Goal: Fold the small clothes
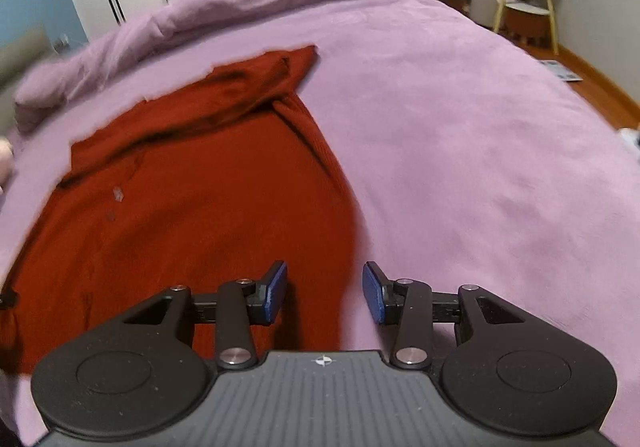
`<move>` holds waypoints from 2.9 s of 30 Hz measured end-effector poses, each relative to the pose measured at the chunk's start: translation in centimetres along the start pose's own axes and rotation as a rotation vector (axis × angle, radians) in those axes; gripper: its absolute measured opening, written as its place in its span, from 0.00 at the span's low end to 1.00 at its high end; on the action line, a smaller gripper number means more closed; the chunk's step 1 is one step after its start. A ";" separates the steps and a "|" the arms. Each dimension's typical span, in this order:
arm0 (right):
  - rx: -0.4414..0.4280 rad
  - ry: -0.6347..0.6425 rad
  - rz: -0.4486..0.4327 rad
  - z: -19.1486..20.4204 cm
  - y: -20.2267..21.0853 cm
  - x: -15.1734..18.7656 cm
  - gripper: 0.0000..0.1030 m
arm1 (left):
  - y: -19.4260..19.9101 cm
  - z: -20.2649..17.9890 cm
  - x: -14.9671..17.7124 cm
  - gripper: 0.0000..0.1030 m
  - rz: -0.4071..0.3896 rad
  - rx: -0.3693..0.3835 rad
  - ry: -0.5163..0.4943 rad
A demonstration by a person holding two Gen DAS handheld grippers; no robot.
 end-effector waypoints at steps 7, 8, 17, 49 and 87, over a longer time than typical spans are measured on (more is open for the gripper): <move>-0.251 -0.082 0.116 -0.4 -0.2 0.3 0.38 | -0.1 1.2 0.3 0.56 0.087 0.120 0.059; -0.270 -0.086 0.127 -0.4 -0.5 0.3 0.36 | 0.0 1.4 0.2 0.52 0.095 0.142 0.073; -0.363 -0.216 0.191 -2.1 -2.2 0.2 0.07 | -0.4 0.7 -0.4 0.08 0.203 0.218 0.003; -0.420 -0.206 -0.053 3.5 -6.7 -18.5 0.06 | -3.5 -2.9 -18.9 0.08 -0.066 0.222 0.135; 0.007 0.360 -0.110 7.6 -11.5 -19.4 0.12 | -7.4 -3.1 -18.6 0.41 -0.029 0.119 -0.123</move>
Point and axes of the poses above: each gripper's, at about its wrist camera, not at the fingertips, and y roughly against the way its jaws point, z to its left, x to its underside, the point moved 5 cm from there along -y, roughly the way its jaws point, and after that the axes turned 13 degrees about z, right-handed, at the moved point
